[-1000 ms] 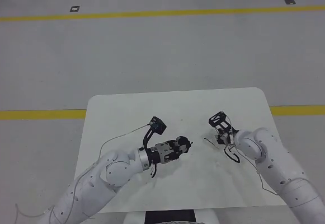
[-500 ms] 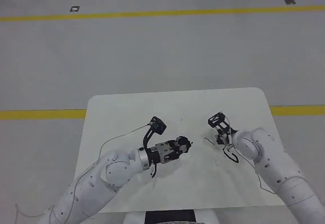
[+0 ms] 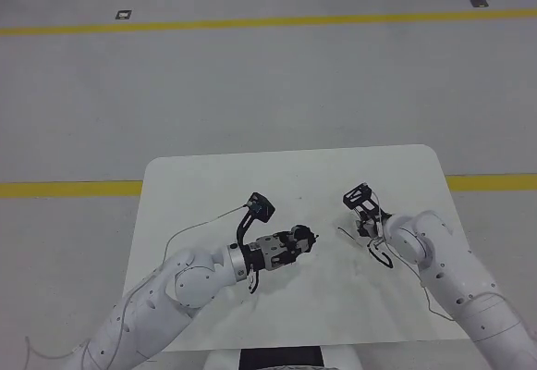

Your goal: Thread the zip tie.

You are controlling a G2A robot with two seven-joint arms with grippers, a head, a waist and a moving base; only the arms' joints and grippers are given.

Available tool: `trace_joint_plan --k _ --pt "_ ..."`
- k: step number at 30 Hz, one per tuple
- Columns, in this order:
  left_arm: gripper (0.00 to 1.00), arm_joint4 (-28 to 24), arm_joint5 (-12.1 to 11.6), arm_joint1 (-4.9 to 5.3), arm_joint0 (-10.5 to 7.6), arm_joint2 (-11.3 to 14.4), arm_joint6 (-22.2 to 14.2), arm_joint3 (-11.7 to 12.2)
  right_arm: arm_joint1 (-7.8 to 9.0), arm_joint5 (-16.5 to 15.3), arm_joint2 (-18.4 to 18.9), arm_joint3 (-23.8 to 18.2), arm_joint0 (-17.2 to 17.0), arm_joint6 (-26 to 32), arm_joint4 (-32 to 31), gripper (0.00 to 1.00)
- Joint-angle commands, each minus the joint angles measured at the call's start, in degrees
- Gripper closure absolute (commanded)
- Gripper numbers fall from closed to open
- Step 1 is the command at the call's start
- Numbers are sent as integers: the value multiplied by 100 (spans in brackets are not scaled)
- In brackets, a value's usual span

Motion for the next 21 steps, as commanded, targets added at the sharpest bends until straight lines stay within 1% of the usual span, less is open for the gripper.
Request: trace_joint_plan --k 1,13,18,20,21 --pt "100 0 0 0 0 0 0 0 -11 33 -18 20 1 22 -37 87" --pt "100 0 0 0 0 0 0 0 -81 56 -92 225 102 100 -61 85" --pt "100 0 0 0 0 0 0 0 -99 51 -83 253 110 113 -64 88" --pt "100 0 0 0 0 0 0 0 -105 49 -78 257 109 109 -70 91" --pt "100 0 0 0 0 0 0 0 -107 47 -76 256 108 106 -75 96"
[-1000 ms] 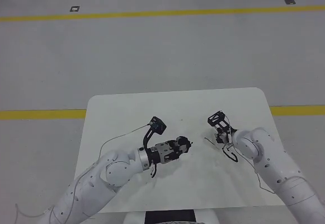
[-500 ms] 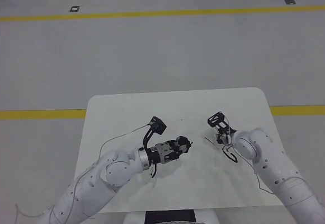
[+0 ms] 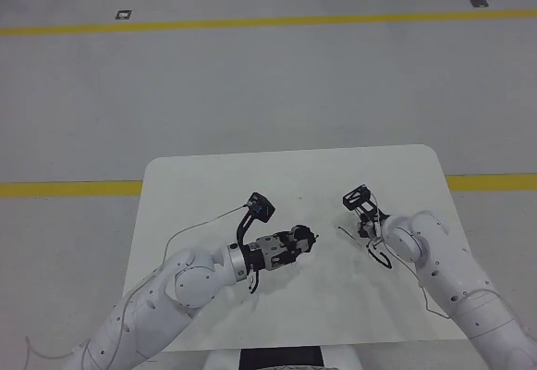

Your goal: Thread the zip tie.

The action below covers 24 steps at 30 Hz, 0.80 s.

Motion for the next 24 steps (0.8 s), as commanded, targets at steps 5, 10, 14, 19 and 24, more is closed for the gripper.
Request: trace_joint_plan --k 5,10,14,19,24 --pt "100 0 0 0 0 0 0 0 -15 -9 25 -1 -16 -9 -22 100" --pt "100 0 0 0 0 0 0 0 22 -102 326 -337 -136 -21 284 100" --pt "100 0 0 0 0 0 0 0 121 -326 943 -816 -442 -54 820 100" --pt "100 0 0 0 0 0 0 0 242 -1009 1812 -1140 -952 -311 1846 100" --pt "100 0 0 0 0 0 0 0 371 -1106 2124 -1426 -1247 -441 2907 100"
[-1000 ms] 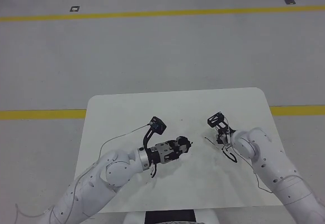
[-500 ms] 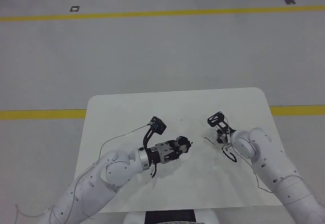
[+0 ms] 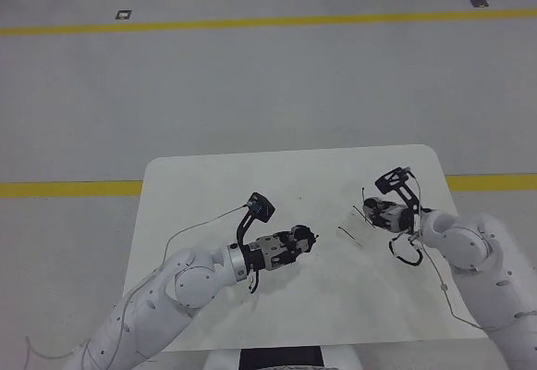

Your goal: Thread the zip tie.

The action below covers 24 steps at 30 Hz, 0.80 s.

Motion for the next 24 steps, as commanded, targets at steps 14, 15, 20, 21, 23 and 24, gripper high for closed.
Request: trace_joint_plan --k 14,15,20,21,23,24 --pt "100 0 0 0 0 0 0 0 261 10 -55 -306 -113 -255 1318 100" --pt "100 0 0 0 0 0 0 0 261 10 -55 -306 -113 -255 1318 100" --pt "100 0 0 0 0 0 0 0 249 85 -24 -459 -207 -960 626 100" --pt "100 -40 56 -7 18 7 55 17 234 13 -35 -520 -300 -1253 643 100" --pt "100 -107 120 -16 34 4 127 27 230 10 -21 -590 -410 -1529 632 100" --pt "100 -192 129 -20 45 -1 154 35 231 10 -22 -654 -456 -1631 634 100"
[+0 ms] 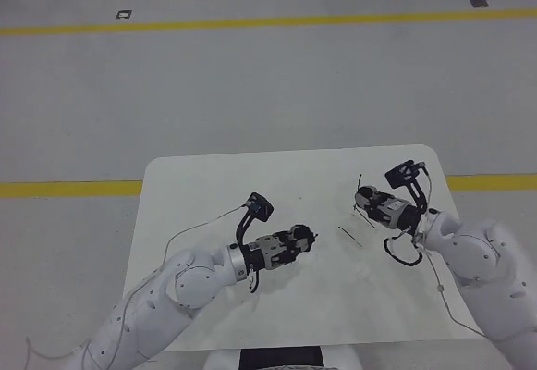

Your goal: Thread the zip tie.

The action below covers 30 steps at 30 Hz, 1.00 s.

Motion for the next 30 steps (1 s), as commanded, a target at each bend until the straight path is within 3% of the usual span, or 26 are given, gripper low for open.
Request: trace_joint_plan --k 1,6,11,23,30 --pt "100 -219 23 -10 27 -20 78 21 5 1 -6 -152 -107 -309 69 100" --pt "100 -734 -12 -33 65 -55 179 122 55 1 -105 -469 -285 -746 417 100" --pt "100 -1438 -114 -74 85 -71 277 301 134 1 -304 -644 -291 -752 827 100" --pt "100 -1517 -81 -86 88 -69 332 338 129 1 -316 -659 -290 -797 827 100" --pt "100 -1811 -91 -141 75 -24 463 449 66 1 -832 -781 -403 -1540 517 100"
